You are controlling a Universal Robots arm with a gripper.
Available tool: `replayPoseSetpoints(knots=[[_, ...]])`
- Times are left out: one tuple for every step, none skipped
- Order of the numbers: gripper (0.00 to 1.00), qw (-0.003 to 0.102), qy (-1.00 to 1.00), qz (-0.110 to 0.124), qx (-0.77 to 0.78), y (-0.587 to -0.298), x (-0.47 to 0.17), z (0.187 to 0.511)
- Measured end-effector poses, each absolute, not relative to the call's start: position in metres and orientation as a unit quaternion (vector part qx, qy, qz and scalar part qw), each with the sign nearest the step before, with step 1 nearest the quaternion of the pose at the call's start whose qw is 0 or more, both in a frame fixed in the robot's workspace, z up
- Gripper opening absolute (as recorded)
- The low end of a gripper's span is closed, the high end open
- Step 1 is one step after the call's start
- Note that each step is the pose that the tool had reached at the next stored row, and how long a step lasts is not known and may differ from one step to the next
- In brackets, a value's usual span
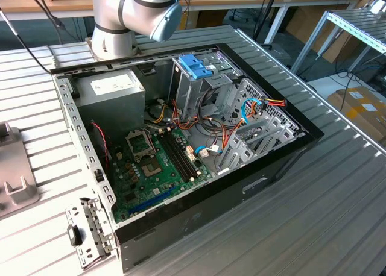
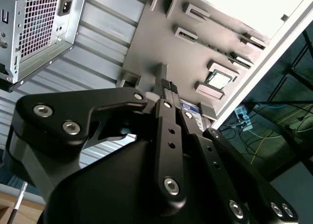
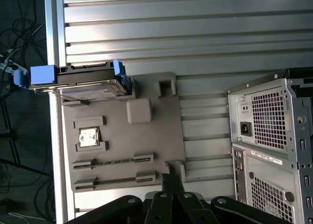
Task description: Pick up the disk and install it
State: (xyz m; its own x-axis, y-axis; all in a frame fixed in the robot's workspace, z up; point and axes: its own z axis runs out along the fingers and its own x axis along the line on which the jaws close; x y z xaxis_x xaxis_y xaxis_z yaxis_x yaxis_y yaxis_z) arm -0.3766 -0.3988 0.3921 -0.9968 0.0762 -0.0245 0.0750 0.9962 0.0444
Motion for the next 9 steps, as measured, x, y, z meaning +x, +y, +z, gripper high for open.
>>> replayPoseSetpoints(knots=[[0.11, 0.013, 0.999, 0.022, 0.038, -0.3988, -0.3776, 0.3920], [0.11, 0.013, 0.999, 0.022, 0.038, -0.3987, -0.3781, 0.3920], [0.11, 0.013, 0.999, 0.022, 0.038, -0.3988, -0.3792, 0.3921], [0.11, 0.013, 0.999, 0.022, 0.038, -0.3988, -0.3804, 0.3921], [0.11, 0.013, 0.999, 0.022, 0.038, -0.3988, -0.3811, 0.3921], [0.11, 0.013, 0.999, 0.022, 0.038, -0.3988, -0.3818, 0.3921], [0.11, 0.013, 0.999, 0.022, 0.038, -0.3988, -0.3827, 0.3921], [0.11, 0.013, 0.999, 0.022, 0.038, -0.3988, -0.3833, 0.3921], [0.11, 0.013, 0.999, 0.022, 0.038, -0.3987, -0.3840, 0.3920]])
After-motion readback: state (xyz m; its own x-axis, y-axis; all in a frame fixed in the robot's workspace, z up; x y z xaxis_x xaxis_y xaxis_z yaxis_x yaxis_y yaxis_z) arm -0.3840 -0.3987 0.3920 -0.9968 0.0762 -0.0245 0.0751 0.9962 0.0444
